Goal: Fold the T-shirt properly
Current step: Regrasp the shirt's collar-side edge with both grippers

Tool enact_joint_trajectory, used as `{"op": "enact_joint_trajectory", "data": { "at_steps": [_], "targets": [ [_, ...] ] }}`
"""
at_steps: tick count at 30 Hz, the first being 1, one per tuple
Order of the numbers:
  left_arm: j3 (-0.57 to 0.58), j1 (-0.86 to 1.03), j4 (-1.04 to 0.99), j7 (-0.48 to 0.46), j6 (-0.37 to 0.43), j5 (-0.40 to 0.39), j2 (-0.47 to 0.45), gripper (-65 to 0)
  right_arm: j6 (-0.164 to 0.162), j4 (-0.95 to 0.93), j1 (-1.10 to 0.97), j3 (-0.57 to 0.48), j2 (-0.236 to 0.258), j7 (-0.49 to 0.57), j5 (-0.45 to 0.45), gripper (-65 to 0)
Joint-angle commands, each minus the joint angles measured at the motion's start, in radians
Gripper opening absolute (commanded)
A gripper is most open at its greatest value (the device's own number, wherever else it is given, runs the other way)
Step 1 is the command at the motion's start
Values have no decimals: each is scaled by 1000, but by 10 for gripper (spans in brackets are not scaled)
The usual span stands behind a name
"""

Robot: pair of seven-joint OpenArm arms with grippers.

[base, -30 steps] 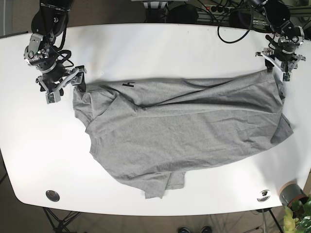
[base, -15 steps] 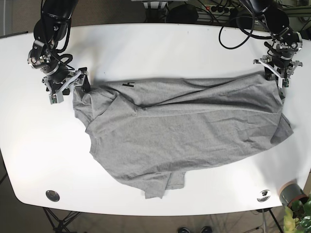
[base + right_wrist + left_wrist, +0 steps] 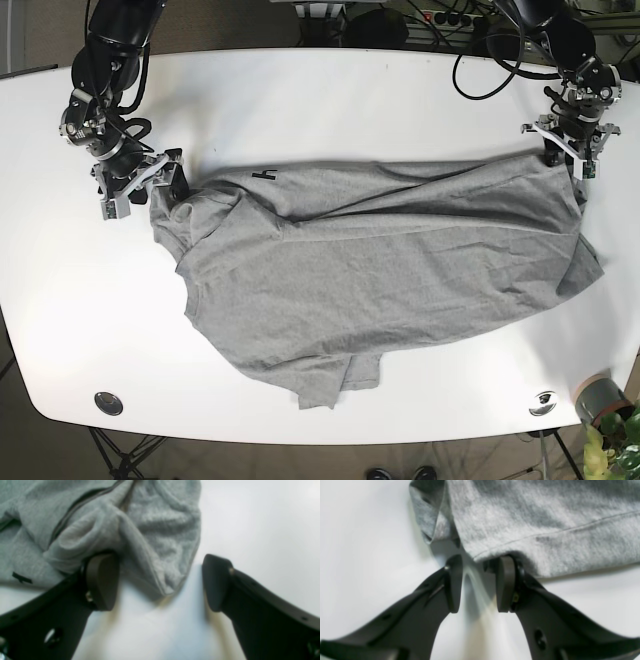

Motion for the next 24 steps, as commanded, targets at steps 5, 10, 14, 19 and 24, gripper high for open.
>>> {"op": "enact_joint_trajectory", "data": {
  "at_steps": [5,10,14,19,24],
  "targets": [
    [4,-2,5,12,2,11,-12,-450,2,7,0,1,2,-21,-5,-157],
    [6,-29,0,12,2,11,-12,-454,2,4,3,1,2,-21,-5,-290],
    [6,-31,5,12,2,11,-12,-554,2,4,3,1,2,-21,-5,-465],
    [4,-31,15,12,2,11,-12,-650,2,4,3,-1,2,-21,-5,-618],
    [-7,-28,129,20,2,11,-5,-650,2,6,2,-1,2,-21,-5,-618]
  ]
}}
